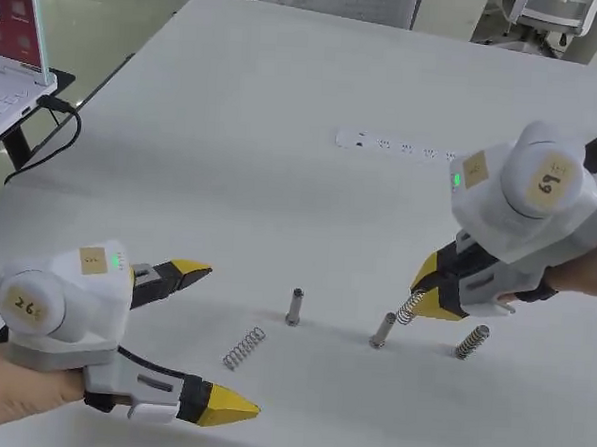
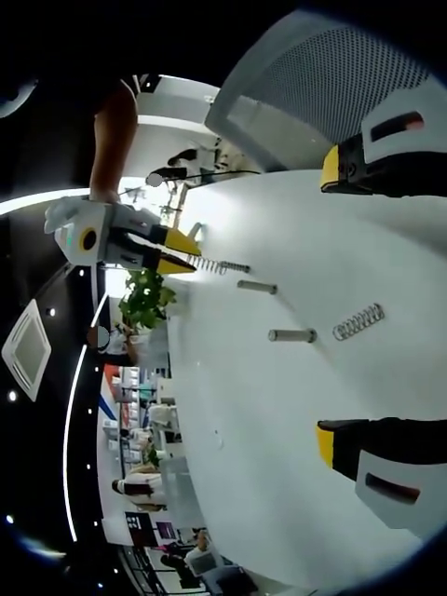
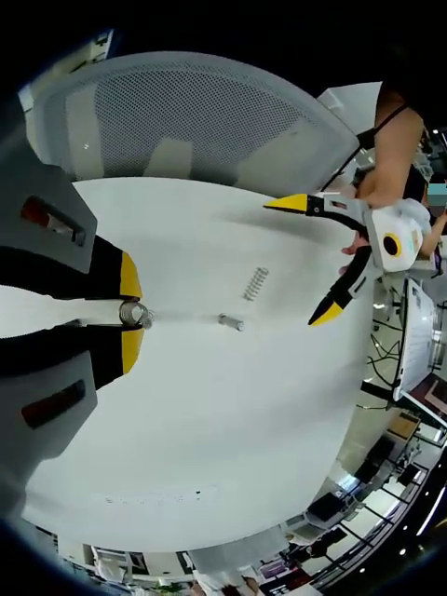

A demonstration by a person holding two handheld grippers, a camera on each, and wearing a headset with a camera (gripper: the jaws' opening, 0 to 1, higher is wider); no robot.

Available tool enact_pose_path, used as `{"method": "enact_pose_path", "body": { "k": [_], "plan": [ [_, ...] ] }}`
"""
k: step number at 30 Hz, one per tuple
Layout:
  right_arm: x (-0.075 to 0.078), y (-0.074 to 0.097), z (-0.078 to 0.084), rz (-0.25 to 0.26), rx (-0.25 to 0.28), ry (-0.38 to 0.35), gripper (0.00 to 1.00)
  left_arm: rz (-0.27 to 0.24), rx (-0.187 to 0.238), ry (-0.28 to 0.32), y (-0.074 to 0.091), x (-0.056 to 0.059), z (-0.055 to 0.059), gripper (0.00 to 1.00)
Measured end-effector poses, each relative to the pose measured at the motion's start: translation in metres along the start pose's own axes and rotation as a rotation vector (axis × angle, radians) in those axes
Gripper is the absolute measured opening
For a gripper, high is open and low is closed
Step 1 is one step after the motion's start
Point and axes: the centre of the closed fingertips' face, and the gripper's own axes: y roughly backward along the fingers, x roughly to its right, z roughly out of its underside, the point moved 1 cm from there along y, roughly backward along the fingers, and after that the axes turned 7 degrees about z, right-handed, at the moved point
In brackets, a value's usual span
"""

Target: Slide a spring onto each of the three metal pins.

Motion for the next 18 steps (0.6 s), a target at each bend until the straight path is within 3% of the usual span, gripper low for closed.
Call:
{"method": "enact_pose_path", "body": {
  "k": [18],
  "plan": [
    [0.009,-0.014,0.003,-0.008,-0.032,0.007,0.06,-0.004,0.010,0.012,0.000,-0.001,-0.001,0.98]
  ]
}}
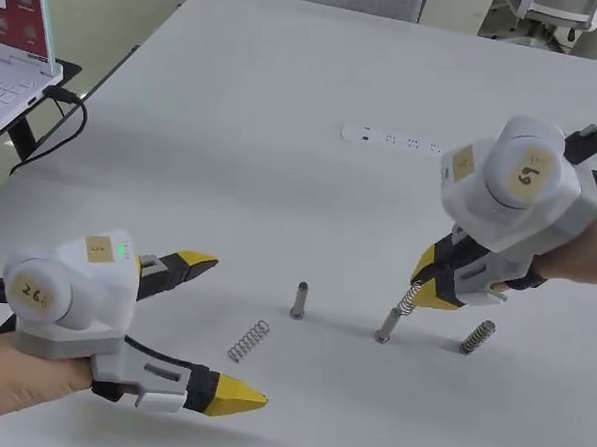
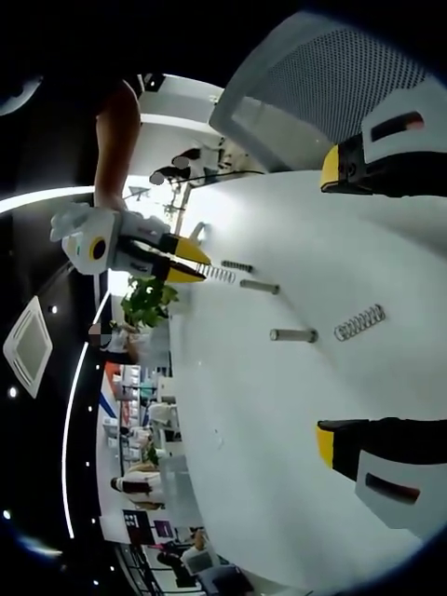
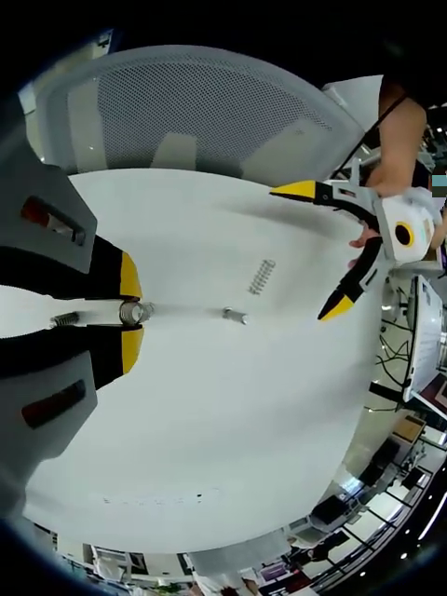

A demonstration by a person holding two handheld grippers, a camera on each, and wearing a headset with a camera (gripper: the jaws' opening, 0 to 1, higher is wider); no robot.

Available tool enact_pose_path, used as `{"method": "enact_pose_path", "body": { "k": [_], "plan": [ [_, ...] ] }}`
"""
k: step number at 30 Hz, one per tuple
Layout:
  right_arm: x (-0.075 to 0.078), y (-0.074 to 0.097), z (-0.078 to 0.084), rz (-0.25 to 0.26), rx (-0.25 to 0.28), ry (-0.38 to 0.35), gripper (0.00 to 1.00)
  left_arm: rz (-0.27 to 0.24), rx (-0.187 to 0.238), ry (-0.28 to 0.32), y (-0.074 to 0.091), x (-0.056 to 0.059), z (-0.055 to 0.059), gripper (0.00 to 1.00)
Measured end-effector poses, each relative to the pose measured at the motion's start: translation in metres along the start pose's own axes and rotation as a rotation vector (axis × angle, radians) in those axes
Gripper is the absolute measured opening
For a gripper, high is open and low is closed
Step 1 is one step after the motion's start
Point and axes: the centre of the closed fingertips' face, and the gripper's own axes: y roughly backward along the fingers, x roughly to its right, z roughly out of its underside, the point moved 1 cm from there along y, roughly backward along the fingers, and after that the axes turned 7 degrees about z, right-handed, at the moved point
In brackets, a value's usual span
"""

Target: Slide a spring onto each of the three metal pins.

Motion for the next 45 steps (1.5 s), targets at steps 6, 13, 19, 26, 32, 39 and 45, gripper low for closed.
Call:
{"method": "enact_pose_path", "body": {
  "k": [6,13,19,26,32,39,45],
  "plan": [
    [-0.001,-0.003,-0.003,-0.007,-0.001,0.003,0.06,-0.007,0.003,0.012,0.002,0.000,0.002,0.98],
    [-0.002,-0.006,-0.001,-0.010,-0.013,0.010,0.06,-0.009,0.001,0.015,0.002,0.000,0.003,0.98],
    [-0.002,-0.007,-0.001,-0.015,-0.016,0.006,0.06,-0.010,0.001,0.022,0.004,0.001,0.004,0.98],
    [-0.002,-0.008,-0.001,-0.015,-0.016,0.015,0.06,-0.008,-0.006,0.021,0.004,0.003,0.006,0.97],
    [-0.003,-0.009,-0.002,-0.020,-0.018,0.015,0.06,-0.012,0.001,0.024,0.005,0.002,0.004,0.97],
    [-0.002,-0.010,-0.001,-0.016,-0.023,0.020,0.06,-0.017,0.009,0.029,0.006,0.002,0.002,0.97],
    [-0.002,-0.011,0.001,-0.023,-0.027,0.011,0.06,-0.019,0.013,0.035,0.007,0.002,0.002,0.96]
  ]
}}
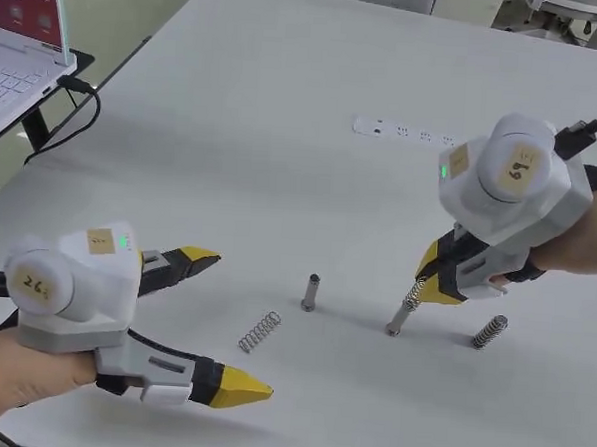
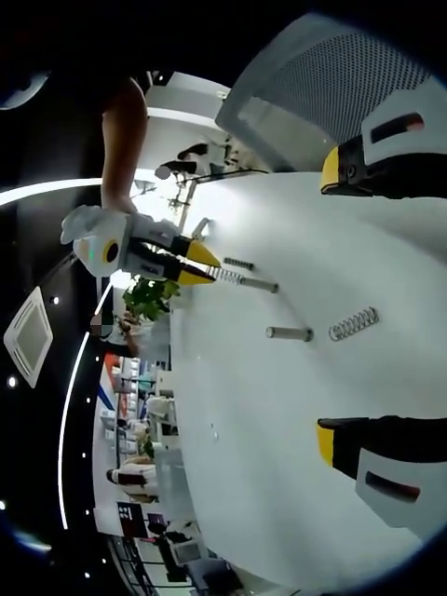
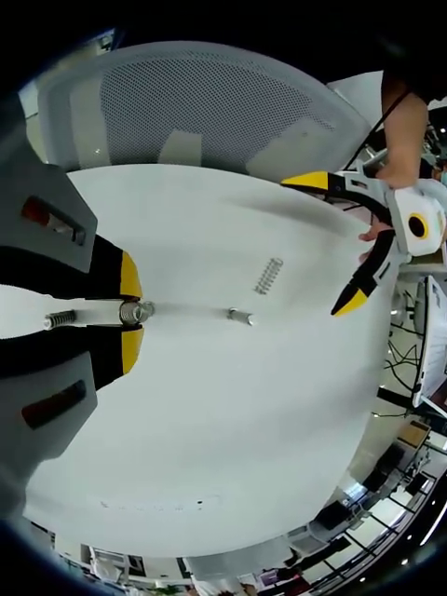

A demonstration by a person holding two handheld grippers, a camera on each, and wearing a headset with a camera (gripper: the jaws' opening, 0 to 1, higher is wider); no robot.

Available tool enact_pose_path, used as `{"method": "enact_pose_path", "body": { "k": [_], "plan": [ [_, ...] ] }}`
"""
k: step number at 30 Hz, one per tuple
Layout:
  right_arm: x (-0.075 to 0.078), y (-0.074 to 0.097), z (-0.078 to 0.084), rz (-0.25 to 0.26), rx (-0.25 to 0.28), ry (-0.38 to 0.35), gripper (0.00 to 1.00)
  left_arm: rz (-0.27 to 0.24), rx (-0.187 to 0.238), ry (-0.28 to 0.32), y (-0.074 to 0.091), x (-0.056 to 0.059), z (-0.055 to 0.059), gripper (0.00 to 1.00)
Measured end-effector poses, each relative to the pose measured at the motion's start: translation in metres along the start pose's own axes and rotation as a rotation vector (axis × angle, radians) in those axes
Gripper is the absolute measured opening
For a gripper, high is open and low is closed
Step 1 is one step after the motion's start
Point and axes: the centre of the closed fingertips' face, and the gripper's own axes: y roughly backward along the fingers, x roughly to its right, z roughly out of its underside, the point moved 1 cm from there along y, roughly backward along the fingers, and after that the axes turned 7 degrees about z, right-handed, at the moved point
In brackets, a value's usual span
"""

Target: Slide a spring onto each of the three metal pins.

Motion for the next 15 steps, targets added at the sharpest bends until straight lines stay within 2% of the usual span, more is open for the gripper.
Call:
{"method": "enact_pose_path", "body": {
  "k": [15],
  "plan": [
    [0.0005,-0.0097,0.0022,-0.015,-0.013,-0.001,0.06,-0.005,-0.002,0.004,0.0026,-0.0007,0.0019,0.96]
  ]
}}
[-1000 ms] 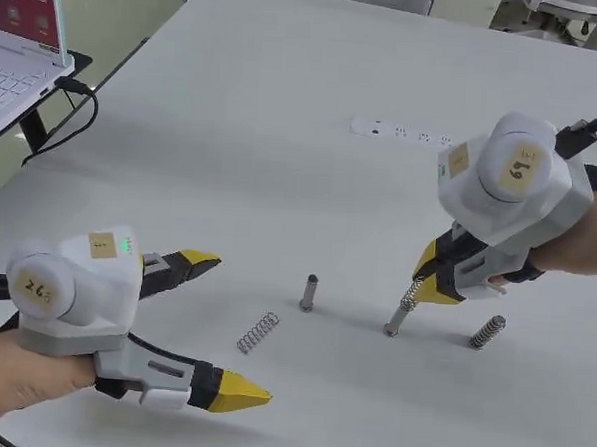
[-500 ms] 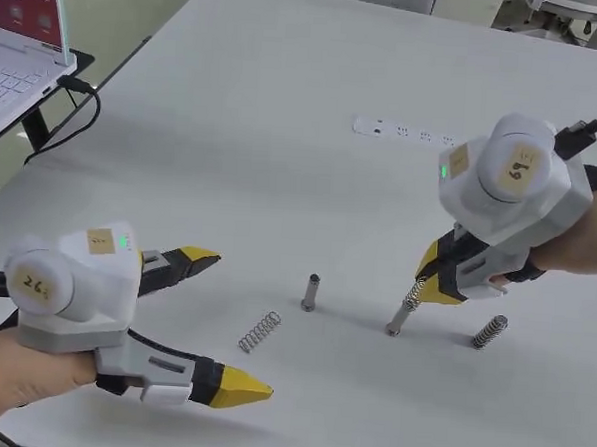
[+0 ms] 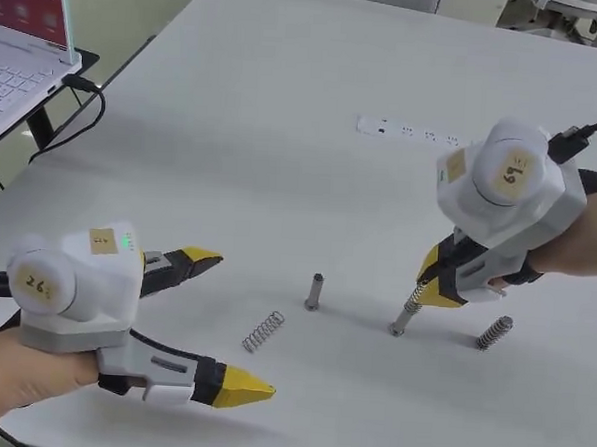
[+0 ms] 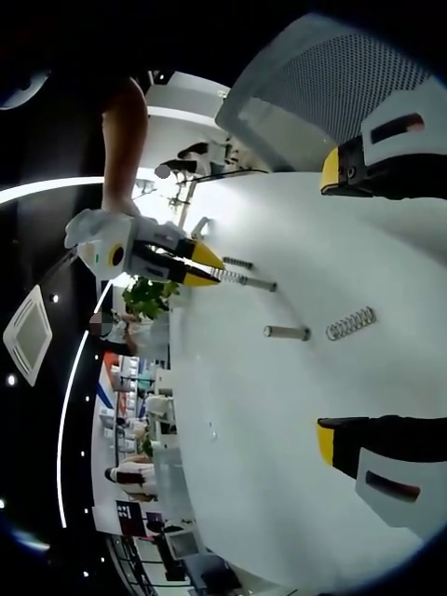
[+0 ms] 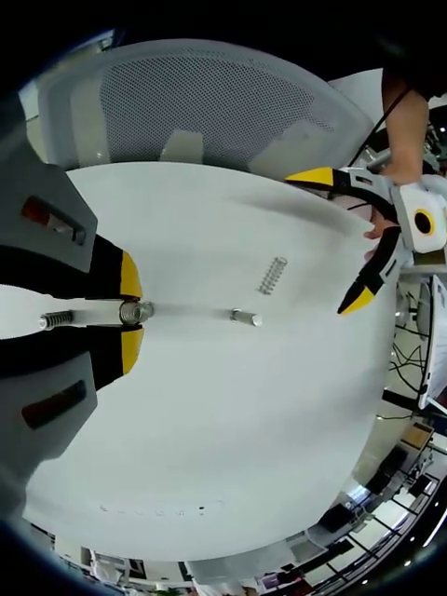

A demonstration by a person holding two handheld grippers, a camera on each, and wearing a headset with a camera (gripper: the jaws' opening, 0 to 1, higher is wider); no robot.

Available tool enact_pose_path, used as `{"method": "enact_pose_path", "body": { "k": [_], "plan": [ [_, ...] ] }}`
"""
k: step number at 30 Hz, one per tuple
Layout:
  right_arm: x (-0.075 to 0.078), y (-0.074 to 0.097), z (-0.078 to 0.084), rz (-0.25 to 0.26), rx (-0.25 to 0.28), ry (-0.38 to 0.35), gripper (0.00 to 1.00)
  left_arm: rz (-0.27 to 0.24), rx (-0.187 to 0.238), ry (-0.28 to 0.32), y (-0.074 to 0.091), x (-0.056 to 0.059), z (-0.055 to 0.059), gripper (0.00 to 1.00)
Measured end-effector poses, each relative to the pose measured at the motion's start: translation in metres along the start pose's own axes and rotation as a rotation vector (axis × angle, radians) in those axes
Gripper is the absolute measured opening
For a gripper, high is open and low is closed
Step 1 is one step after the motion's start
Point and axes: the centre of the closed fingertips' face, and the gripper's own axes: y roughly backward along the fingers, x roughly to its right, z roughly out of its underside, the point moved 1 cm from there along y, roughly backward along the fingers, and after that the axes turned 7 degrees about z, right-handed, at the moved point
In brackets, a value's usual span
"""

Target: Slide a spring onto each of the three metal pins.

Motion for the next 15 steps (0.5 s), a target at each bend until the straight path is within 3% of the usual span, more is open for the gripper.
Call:
{"method": "enact_pose_path", "body": {
  "k": [15],
  "plan": [
    [-0.002,-0.019,0.007,-0.027,-0.019,-0.010,0.07,0.001,0.002,0.004,-0.001,-0.002,-0.001,0.95]
  ]
}}
